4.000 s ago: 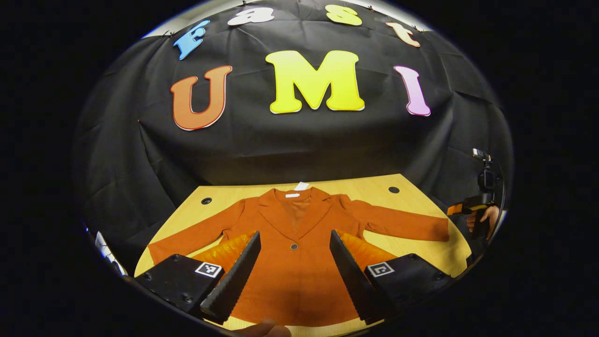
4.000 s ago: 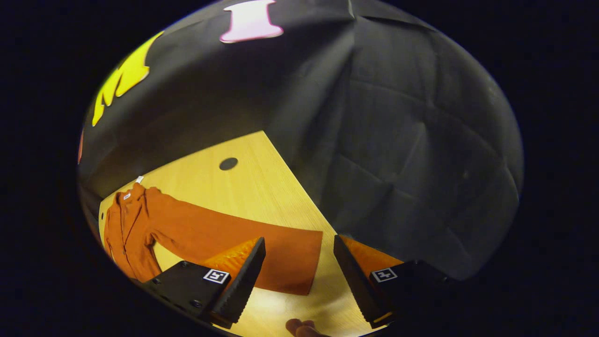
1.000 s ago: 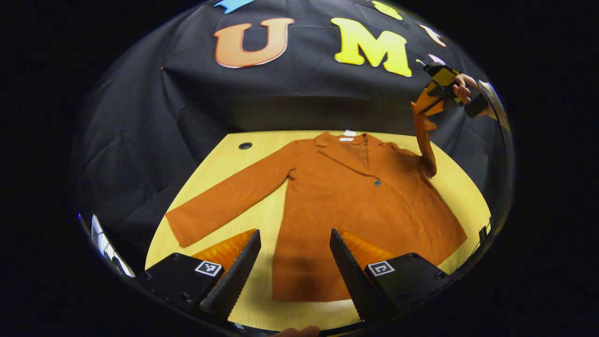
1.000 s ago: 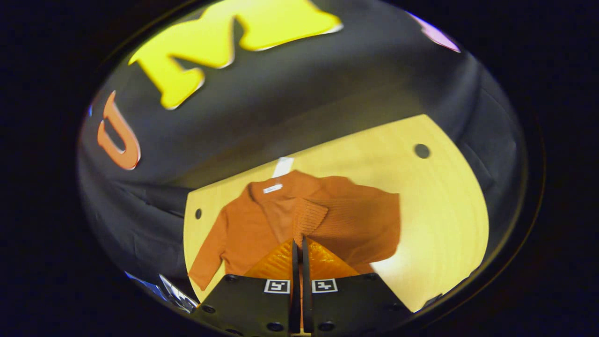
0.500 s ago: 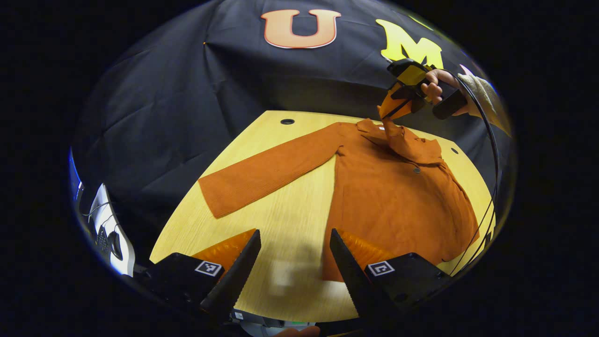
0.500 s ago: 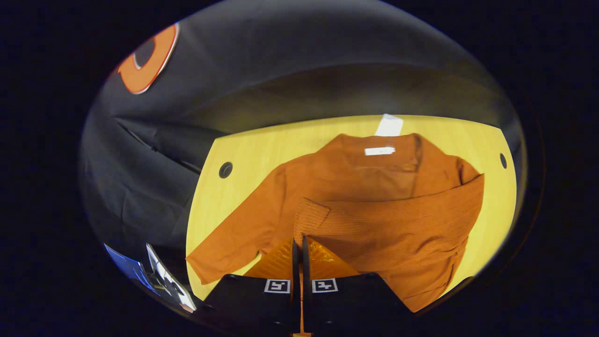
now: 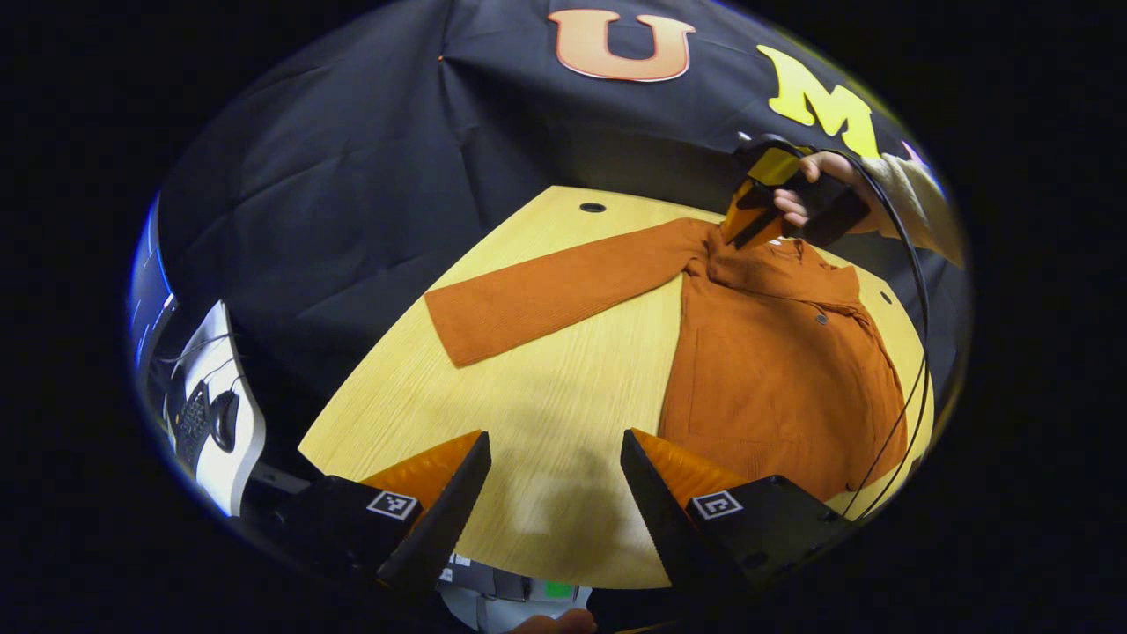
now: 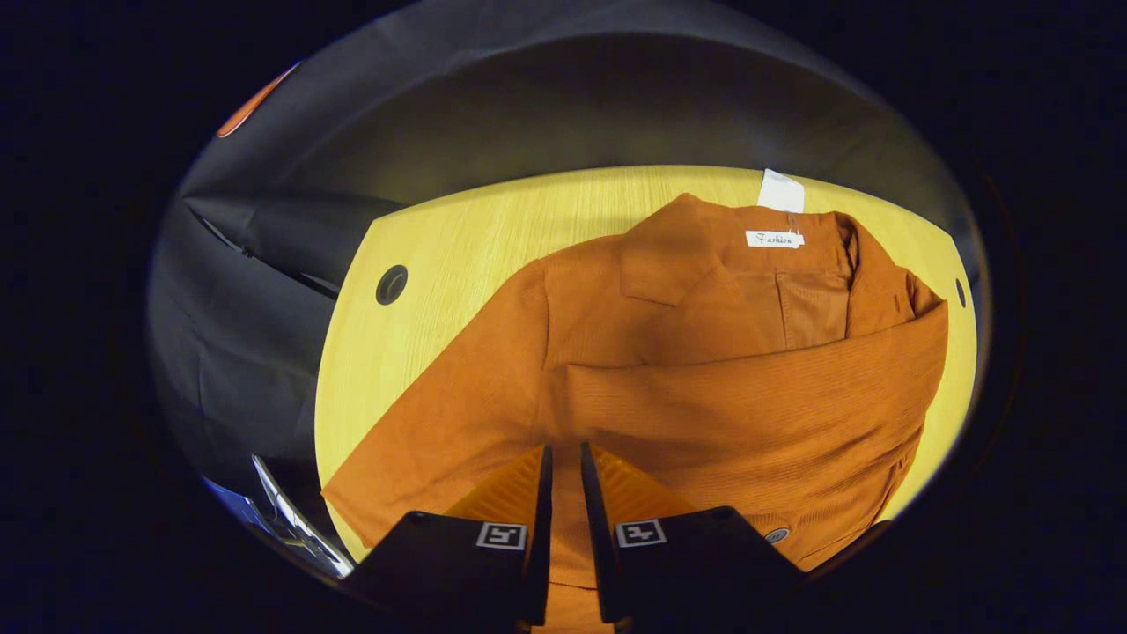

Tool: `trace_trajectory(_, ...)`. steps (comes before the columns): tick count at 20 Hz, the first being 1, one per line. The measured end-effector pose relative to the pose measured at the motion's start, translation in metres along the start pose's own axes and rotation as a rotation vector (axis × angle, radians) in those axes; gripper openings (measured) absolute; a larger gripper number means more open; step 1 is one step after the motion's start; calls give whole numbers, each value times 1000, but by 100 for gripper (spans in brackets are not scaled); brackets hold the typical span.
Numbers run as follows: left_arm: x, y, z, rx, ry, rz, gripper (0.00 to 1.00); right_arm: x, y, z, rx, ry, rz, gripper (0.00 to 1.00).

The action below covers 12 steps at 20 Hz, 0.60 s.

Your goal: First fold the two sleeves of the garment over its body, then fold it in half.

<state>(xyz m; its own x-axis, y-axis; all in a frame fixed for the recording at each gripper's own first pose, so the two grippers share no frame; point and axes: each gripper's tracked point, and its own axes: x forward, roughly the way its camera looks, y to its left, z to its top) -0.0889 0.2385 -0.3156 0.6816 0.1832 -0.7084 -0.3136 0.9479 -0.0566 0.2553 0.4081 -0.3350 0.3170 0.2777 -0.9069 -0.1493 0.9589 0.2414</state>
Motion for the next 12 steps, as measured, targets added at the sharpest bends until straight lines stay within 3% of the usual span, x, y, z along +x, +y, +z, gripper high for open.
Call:
trace_trajectory(1, 0, 1, -3, -26, 13, 3, 97, -5, -1, 3, 13, -11, 15, 25)
trace_trajectory(4, 6, 12, -1, -76, 34, 42, 97, -33, -16, -2, 22, 8, 12, 50)
trace_trajectory(6, 10, 26, 7, -115, 51, 86, 97, -52, -26, -7, 33, 11, 34, 53)
trace_trajectory(8, 15, 40, 8, -160, 96, 150, 97, -71, -49, -11, 21, 5, 28, 79)
trace_trajectory(11, 33, 44, 18, -257, 140, 164, 97, -97, -92, -20, -30, -19, -21, 83)
trace_trajectory(12, 38, 47, 22, -286, 153, 169, 97, -105, -106, -26, -42, -24, -32, 89)
